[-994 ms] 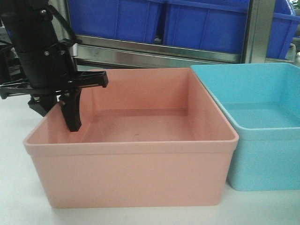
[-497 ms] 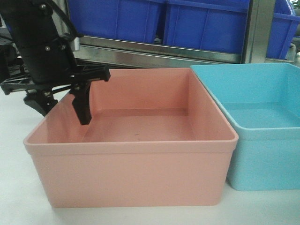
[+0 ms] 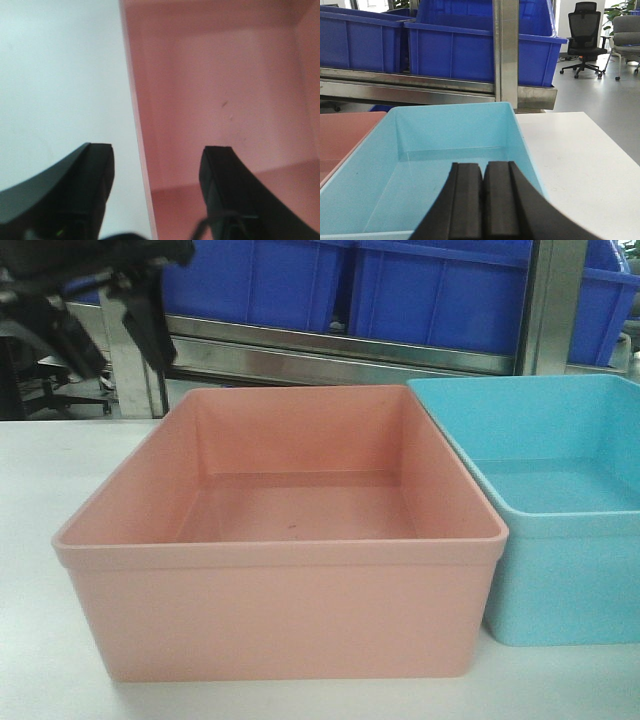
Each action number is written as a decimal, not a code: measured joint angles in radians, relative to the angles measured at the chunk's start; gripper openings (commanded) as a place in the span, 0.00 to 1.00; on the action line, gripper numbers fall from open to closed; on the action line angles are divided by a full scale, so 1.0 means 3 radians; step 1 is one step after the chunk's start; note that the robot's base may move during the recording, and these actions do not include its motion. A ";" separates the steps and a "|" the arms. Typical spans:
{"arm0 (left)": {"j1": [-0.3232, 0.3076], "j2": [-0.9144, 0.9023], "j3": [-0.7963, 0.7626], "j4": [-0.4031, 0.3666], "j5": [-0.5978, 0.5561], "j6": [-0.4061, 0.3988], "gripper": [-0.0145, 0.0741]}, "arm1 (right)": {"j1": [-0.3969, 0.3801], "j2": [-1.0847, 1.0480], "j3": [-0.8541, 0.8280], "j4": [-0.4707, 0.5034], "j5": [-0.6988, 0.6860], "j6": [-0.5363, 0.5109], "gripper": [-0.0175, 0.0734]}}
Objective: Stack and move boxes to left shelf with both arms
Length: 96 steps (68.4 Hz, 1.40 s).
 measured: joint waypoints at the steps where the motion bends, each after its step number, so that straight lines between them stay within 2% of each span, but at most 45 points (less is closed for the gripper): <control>1: 0.0000 -0.0037 0.0028 0.0000 -0.0041 0.0030 0.43 | 0.0000 0.0000 0.0000 0.0000 0.0000 0.0000 0.25; 18: 0.0015 -0.0847 0.0776 -0.0002 -0.0833 0.0461 0.31 | 0.0000 0.0000 0.0000 0.0000 0.0000 0.0000 0.25; 30: 0.0262 -0.1483 0.1426 -0.0009 -0.1455 0.0504 0.14 | 0.0000 0.0000 0.0000 0.0000 0.0000 0.0000 0.25; 45: 0.0566 -0.2170 0.1982 -0.0014 -0.1951 0.0504 0.15 | 0.0000 0.0000 0.0000 0.0000 0.0000 0.0000 0.25; 54: 0.0630 -0.2554 0.2261 -0.0014 -0.2115 0.0504 0.15 | 0.0000 0.0000 0.0000 0.0000 0.0000 0.0000 0.25; 71: 0.0630 -0.3105 0.2745 0.0121 -0.2147 0.0504 0.15 | 0.0000 0.0000 0.0000 0.0000 0.0000 0.0000 0.25; 96: 0.0630 -0.3693 0.3003 0.0123 -0.2291 0.0504 0.15 | 0.0000 0.0000 0.0000 0.0000 0.0000 0.0000 0.25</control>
